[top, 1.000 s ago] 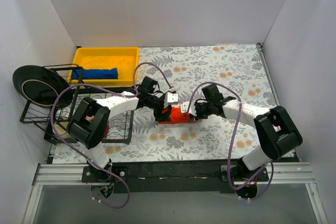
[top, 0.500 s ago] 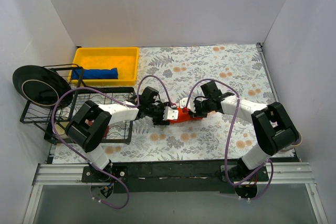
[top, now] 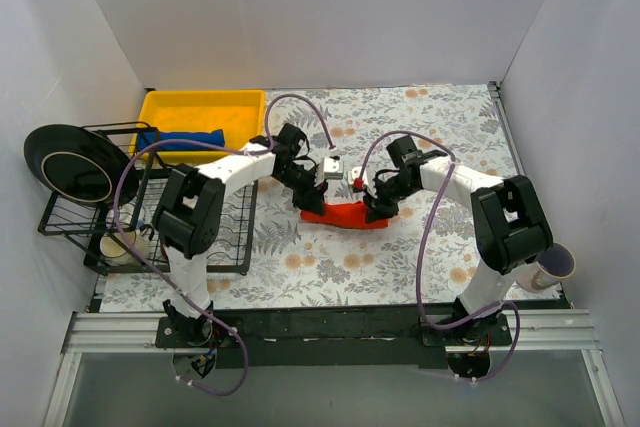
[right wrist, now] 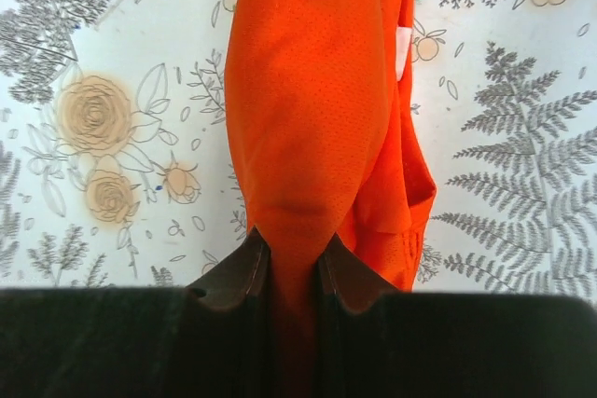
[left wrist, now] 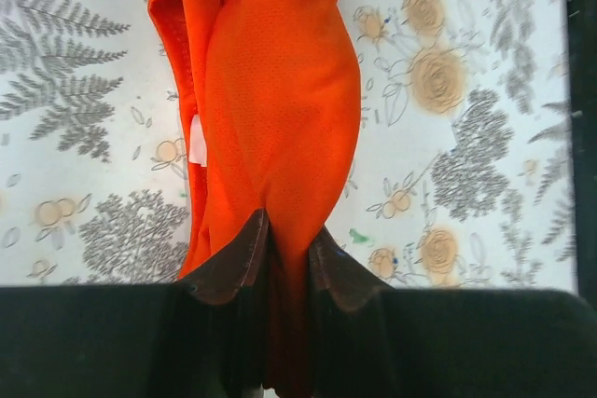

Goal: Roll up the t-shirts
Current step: Roll the T-shirt to the center of the board.

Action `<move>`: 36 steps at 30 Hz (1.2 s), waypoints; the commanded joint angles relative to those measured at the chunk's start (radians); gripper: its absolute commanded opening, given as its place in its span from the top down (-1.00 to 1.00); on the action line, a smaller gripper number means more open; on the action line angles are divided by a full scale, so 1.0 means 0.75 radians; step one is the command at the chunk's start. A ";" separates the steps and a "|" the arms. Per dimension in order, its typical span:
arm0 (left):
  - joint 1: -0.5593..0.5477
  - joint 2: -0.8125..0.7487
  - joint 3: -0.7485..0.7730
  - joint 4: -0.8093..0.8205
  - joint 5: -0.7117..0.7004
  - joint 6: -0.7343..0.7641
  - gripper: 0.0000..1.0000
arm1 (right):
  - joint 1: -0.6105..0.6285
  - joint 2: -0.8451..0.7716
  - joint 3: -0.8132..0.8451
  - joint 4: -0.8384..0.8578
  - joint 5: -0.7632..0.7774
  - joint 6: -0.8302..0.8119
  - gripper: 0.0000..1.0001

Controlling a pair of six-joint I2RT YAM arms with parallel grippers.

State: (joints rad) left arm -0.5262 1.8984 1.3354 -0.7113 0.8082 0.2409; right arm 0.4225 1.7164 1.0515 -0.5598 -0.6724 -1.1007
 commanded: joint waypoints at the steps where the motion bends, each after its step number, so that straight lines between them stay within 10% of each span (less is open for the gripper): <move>1: 0.090 0.201 0.224 -0.642 0.170 -0.002 1.00 | -0.072 0.137 0.138 -0.515 -0.003 -0.060 0.81; 11: 0.182 0.465 0.449 -0.888 0.231 0.014 1.00 | -0.132 0.513 0.553 -0.990 -0.112 -0.177 0.81; 15: 0.207 0.531 0.512 -0.884 0.240 -0.025 0.70 | -0.140 0.632 0.633 -0.996 -0.106 -0.138 0.80; 29: 0.197 -0.048 0.171 -0.057 0.006 -0.289 0.00 | -0.148 0.835 0.837 -0.992 -0.126 0.026 0.78; 36: -0.089 -0.357 -0.060 0.271 -0.124 -0.176 -0.06 | -0.142 0.918 0.913 -0.990 -0.128 0.087 0.80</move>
State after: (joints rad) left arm -0.4492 1.7588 1.3766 -0.6880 0.7624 0.0376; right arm 0.3210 2.3394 1.7012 -1.3602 -0.8917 -1.0489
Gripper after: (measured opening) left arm 0.521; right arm 0.230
